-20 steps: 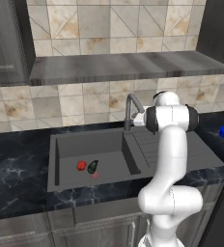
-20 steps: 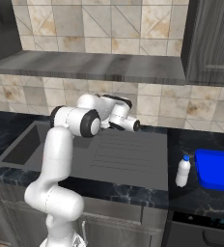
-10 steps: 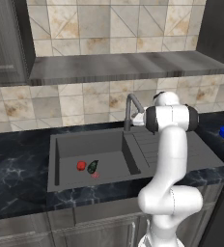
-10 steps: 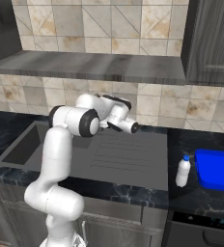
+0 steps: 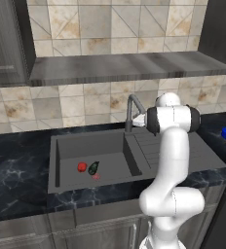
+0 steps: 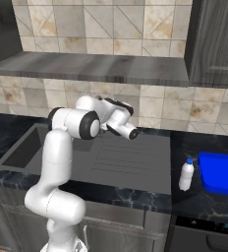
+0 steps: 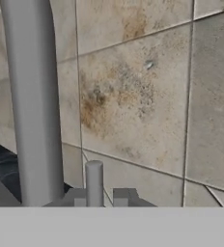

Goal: Pick up all produce items and place them in the sink. Turn on the sink faucet to wash them. Then turn the sink off and put them in the tray.

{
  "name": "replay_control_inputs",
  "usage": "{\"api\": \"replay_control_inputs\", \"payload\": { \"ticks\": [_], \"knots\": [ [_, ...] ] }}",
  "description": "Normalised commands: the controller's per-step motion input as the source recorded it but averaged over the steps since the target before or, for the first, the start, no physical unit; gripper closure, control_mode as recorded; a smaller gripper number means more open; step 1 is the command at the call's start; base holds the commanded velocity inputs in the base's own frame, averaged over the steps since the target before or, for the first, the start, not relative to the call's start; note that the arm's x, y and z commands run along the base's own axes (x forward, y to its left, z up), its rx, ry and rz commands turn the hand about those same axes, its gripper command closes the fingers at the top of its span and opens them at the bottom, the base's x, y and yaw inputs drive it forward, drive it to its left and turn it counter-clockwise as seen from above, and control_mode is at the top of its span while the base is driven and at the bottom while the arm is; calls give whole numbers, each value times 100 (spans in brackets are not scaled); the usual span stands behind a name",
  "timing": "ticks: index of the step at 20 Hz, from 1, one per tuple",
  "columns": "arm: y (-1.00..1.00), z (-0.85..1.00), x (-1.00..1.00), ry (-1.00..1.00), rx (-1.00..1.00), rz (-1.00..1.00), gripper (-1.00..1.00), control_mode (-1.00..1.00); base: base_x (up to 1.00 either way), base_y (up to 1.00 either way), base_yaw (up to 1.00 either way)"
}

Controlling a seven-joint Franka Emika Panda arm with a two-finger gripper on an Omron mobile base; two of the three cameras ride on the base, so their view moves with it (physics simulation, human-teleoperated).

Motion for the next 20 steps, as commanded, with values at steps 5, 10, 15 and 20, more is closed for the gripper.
{"api": "replay_control_inputs", "payload": {
  "ticks": [5,10,15,20],
  "knots": [
    [-69,0,0,0,6,-6,100,-100,0,0,0],
    [-79,-1,0,1,9,-4,100,-100,0,0,0],
    [-82,-5,0,5,10,-3,100,-100,0,0,0],
    [-81,-9,0,8,12,-3,100,-100,0,0,0]
  ]
}}
